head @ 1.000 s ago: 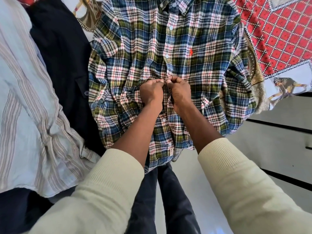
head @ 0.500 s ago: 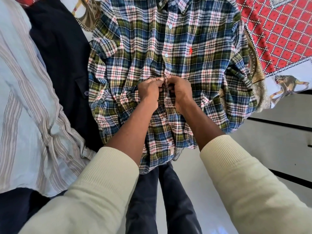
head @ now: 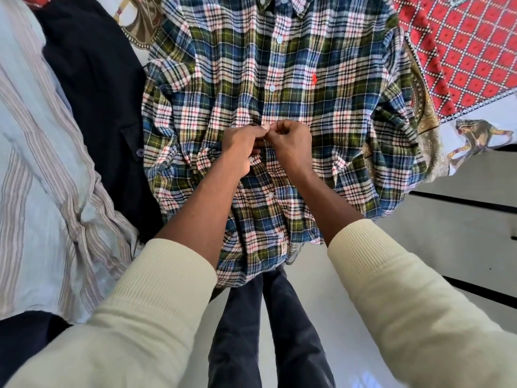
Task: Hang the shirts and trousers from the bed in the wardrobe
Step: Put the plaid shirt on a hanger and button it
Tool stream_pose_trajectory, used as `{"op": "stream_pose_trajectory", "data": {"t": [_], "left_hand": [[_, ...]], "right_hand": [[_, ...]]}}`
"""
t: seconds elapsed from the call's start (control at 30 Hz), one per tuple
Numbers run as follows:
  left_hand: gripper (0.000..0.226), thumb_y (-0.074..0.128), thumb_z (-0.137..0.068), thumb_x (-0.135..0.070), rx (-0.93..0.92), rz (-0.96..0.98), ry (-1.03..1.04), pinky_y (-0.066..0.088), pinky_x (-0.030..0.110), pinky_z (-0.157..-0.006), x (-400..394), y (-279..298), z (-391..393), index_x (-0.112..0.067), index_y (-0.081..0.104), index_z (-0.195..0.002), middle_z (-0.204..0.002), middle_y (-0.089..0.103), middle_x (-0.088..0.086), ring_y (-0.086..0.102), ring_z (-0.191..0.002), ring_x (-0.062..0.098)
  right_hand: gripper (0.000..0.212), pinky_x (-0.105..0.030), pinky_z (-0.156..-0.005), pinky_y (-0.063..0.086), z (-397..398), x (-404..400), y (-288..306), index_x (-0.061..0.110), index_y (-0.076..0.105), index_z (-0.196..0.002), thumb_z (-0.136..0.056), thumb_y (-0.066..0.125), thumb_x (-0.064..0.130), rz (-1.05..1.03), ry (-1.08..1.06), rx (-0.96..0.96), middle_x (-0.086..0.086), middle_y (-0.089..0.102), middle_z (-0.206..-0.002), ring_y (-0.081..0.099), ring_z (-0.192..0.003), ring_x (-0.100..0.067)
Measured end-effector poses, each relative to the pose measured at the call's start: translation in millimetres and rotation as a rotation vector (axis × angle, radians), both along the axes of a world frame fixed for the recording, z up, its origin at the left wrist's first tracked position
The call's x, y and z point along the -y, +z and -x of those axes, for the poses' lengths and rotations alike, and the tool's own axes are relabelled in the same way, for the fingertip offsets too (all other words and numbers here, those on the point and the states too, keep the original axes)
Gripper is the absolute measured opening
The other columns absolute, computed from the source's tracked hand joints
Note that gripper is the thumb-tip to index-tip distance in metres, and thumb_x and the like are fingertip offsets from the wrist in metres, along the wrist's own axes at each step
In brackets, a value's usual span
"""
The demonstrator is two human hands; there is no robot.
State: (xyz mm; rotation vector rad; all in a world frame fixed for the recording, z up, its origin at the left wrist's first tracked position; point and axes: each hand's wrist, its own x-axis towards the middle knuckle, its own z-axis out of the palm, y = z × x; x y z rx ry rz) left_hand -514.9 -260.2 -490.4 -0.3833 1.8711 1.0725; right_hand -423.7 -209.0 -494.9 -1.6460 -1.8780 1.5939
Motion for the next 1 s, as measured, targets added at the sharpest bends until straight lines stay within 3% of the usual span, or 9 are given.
{"op": "stream_pose_trajectory", "data": {"t": [0.17, 0.33, 0.47, 0.6, 0.7, 0.77, 0.83, 0.93, 1.0], "left_hand": [[0.014, 0.08, -0.075, -0.007, 0.055, -0.039, 0.015, 0.05, 0.027, -0.052, 4, -5, 4, -0.002, 0.074, -0.087, -0.082, 0.074, 0.012, 0.069, -0.068, 0.024], [0.016, 0.078, -0.079, -0.006, 0.056, -0.072, -0.043, 0.053, 0.026, -0.057, 8, -8, 9, 0.001, 0.073, -0.092, -0.082, 0.074, 0.01, 0.065, -0.062, 0.017], [0.005, 0.068, -0.088, -0.01, -0.075, 0.02, -0.406, 0.054, 0.03, -0.063, 5, 4, 18, -0.006, 0.067, -0.085, -0.076, 0.066, 0.007, 0.061, -0.063, 0.017], [0.005, 0.058, -0.095, -0.006, 0.039, -0.032, -0.631, 0.057, 0.029, -0.065, -5, 23, 38, -0.004, 0.061, -0.091, -0.085, 0.062, 0.009, 0.062, -0.068, 0.017], [0.006, 0.062, -0.093, -0.007, -0.387, 0.009, -0.693, 0.055, 0.022, -0.065, -8, 18, 24, -0.008, 0.066, -0.097, -0.091, 0.066, 0.002, 0.062, -0.072, 0.011], [0.012, 0.062, -0.094, -0.009, -0.685, -0.02, -0.608, 0.053, 0.017, -0.067, 3, 15, 6, -0.011, 0.069, -0.102, -0.096, 0.067, -0.003, 0.062, -0.079, 0.008], [0.011, 0.06, -0.096, -0.012, -0.748, -0.041, -0.38, 0.051, 0.015, -0.065, 22, 14, -8, -0.011, 0.068, -0.103, -0.094, 0.065, -0.005, 0.061, -0.078, 0.008], [0.008, 0.054, -0.099, -0.017, -0.647, -0.102, -0.129, 0.048, 0.019, -0.056, 55, 8, -30, -0.014, 0.062, -0.1, -0.089, 0.066, 0.001, 0.06, -0.07, 0.012], [0.01, 0.049, -0.102, -0.02, -0.564, -0.132, -0.117, 0.048, 0.025, -0.054, 76, 3, -47, -0.016, 0.058, -0.1, -0.087, 0.067, 0.006, 0.061, -0.068, 0.018]], "right_hand": [[0.009, -0.021, -0.058, 0.05, 2, 3, -7, 0.013, 0.066, -0.082, -0.09, 0.062, 0.014, -0.275, 0.197, 0.16, 0.001, 0.065, -0.086, 0.058, -0.07, -0.01], [0.011, -0.019, -0.057, 0.054, -8, -10, -6, 0.006, 0.072, -0.096, -0.093, 0.061, 0.006, -0.17, 0.234, 0.051, -0.007, 0.07, -0.101, 0.062, -0.069, -0.012], [0.017, -0.02, -0.063, 0.058, -11, -26, -4, 0.008, 0.072, -0.106, -0.095, 0.061, 0.006, -0.184, 0.374, 0.067, -0.008, 0.07, -0.114, 0.067, -0.078, -0.012], [0.02, -0.018, -0.071, 0.056, -8, -34, -3, 0.006, 0.072, -0.108, -0.097, 0.056, 0.006, -0.336, 0.557, 0.072, -0.008, 0.07, -0.115, 0.065, -0.085, -0.012], [0.019, -0.009, -0.064, 0.051, -8, -28, -6, 0.007, 0.073, -0.105, -0.097, 0.056, 0.004, -0.274, 0.394, 0.059, -0.004, 0.069, -0.108, 0.061, -0.078, -0.006], [0.016, -0.012, -0.066, 0.054, -9, -17, -4, 0.008, 0.07, -0.102, -0.096, 0.056, 0.003, -0.15, 0.142, -0.006, -0.001, 0.068, -0.103, 0.059, -0.076, -0.002], [0.009, -0.02, -0.069, 0.055, -12, -3, 1, 0.011, 0.065, -0.101, -0.097, 0.057, 0.01, -0.102, -0.007, -0.017, 0.003, 0.064, -0.096, 0.058, -0.077, -0.002], [0.028, -0.019, -0.072, 0.043, -28, 28, 6, 0.012, 0.055, -0.105, -0.091, 0.066, 0.034, -0.211, 0.188, 0.147, 0.001, 0.055, -0.1, 0.049, -0.081, -0.01], [0.045, -0.024, -0.08, 0.045, -43, 49, 2, 0.007, 0.05, -0.118, -0.087, 0.072, 0.032, -0.321, 0.362, 0.25, -0.005, 0.051, -0.109, 0.047, -0.091, -0.015]]}}
